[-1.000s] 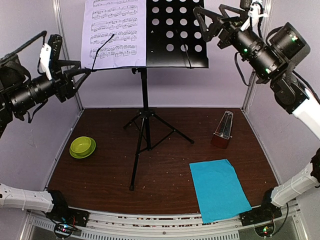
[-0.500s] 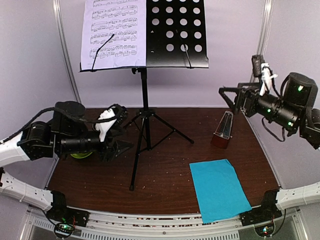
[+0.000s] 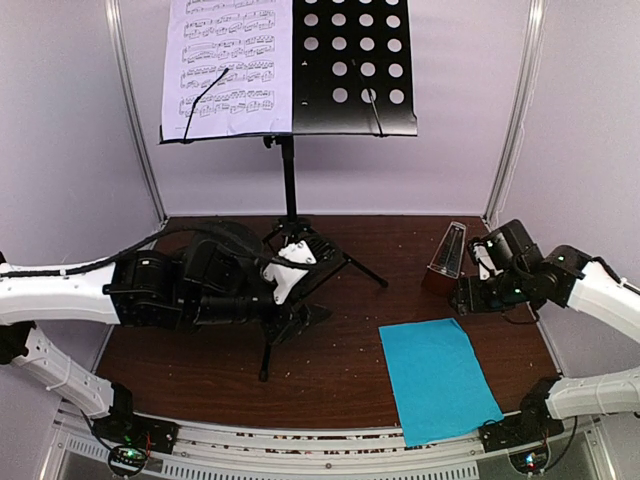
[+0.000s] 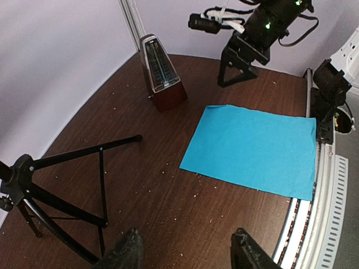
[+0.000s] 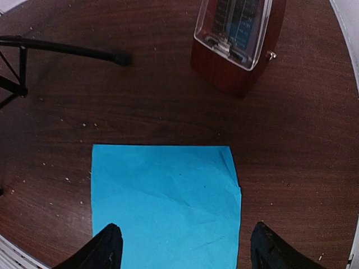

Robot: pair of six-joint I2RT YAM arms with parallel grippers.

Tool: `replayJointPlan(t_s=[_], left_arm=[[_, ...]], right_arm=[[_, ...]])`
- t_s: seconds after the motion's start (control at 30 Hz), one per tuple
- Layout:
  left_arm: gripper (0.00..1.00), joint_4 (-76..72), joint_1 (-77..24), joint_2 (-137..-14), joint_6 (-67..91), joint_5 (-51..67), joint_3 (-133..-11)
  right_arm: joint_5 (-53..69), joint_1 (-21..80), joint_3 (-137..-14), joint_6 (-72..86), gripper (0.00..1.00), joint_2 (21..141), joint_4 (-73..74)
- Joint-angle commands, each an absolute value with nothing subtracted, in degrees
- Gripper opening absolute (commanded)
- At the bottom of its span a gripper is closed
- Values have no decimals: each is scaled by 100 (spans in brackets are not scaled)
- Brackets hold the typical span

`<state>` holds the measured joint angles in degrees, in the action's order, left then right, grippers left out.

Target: Set up the instrument practice props

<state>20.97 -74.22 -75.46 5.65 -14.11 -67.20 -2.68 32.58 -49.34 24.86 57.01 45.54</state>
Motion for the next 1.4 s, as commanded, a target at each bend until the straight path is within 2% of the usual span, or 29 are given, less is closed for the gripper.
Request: replayJointPlan(t_s=[0.0, 0.57, 1.0, 1.2, 1.37], left_arm=[[56, 1483, -7418, -7504, 741, -1559, -6875], [55, 1535, -7418, -7415, 847, -1816, -6922], [55, 1674, -7418, -7351, 771, -1934, -6900], [55, 1680, -7418, -7332, 694, -1982, -6923], [55, 1663, -7418, -7362, 547, -2021, -7002]], right_arm=[[-305, 3032, -4884, 2523, 77, 6130, 4622], [54, 2259, -5080, 2052, 56, 8323, 3792], [-97, 1995, -5358, 1770, 44, 9359, 3668], [-65, 1856, -5589, 1674, 24, 9547, 3770], [82, 1664, -5689, 1592, 13, 9652, 3889]])
